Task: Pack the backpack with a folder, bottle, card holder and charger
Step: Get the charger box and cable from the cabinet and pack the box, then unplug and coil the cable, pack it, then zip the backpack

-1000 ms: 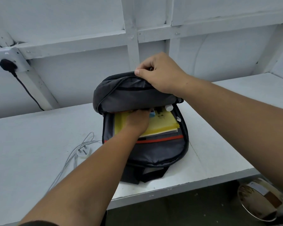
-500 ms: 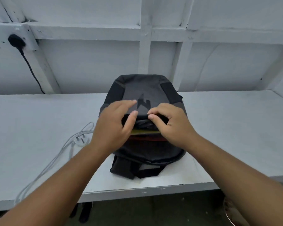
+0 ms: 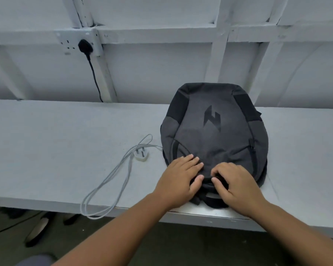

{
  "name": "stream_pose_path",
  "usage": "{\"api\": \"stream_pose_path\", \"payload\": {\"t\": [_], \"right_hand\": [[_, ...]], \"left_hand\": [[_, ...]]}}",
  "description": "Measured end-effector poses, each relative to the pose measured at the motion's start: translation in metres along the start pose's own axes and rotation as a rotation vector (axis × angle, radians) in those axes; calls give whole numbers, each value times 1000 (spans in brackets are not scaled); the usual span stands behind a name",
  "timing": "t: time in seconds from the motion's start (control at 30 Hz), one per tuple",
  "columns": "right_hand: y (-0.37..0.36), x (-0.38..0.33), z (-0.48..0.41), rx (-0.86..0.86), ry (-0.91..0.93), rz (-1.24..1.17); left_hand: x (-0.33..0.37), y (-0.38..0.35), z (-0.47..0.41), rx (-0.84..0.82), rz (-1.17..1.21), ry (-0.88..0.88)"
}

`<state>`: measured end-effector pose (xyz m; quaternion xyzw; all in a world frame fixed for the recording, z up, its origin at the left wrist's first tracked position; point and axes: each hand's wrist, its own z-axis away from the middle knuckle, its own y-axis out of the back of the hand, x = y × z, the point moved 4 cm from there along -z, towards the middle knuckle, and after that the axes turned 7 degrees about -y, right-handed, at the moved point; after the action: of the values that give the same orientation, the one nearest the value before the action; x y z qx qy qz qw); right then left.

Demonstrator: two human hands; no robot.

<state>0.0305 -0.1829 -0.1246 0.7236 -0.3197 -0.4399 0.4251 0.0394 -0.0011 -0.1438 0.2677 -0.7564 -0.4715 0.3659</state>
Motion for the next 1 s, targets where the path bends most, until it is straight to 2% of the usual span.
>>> {"api": "stream_pose_path", "payload": {"t": [0.2, 0.3, 0.37, 0.47, 0.53, 0.57, 0.6, 0.67, 0.8, 0.87, 1.0], "right_hand": [[2, -6, -1, 1, -38, 9], [4, -9, -2, 7, -57, -18], [6, -11, -2, 6, -79, -54], [9, -14, -2, 6, -117, -107], [11, -17, -3, 4, -148, -127], [11, -18, -4, 0, -161, -130], [11, -20, -4, -1, -176, -129], [12, -23, -5, 11, -210, -126], [11, -32, -8, 58, -267, -134], [13, -36, -9, 72, -273, -154], [15, -38, -11, 73, -268, -200]], "left_hand": [[2, 2, 0, 1, 22, -13], [0, 10, 0, 16, 104, -26], [-7, 22, 0, 84, 218, -28], [-28, 51, 0, 305, 269, -31], [-57, 69, -2, 425, 243, 64], [-75, 77, -4, 434, 221, 149], [-96, 83, -8, 398, 187, 234], [-133, 88, -18, 221, 70, 356], [-171, 76, -39, -177, -54, 398], [-173, 69, -46, -258, -84, 364], [-168, 66, -54, -280, -124, 315]]}}
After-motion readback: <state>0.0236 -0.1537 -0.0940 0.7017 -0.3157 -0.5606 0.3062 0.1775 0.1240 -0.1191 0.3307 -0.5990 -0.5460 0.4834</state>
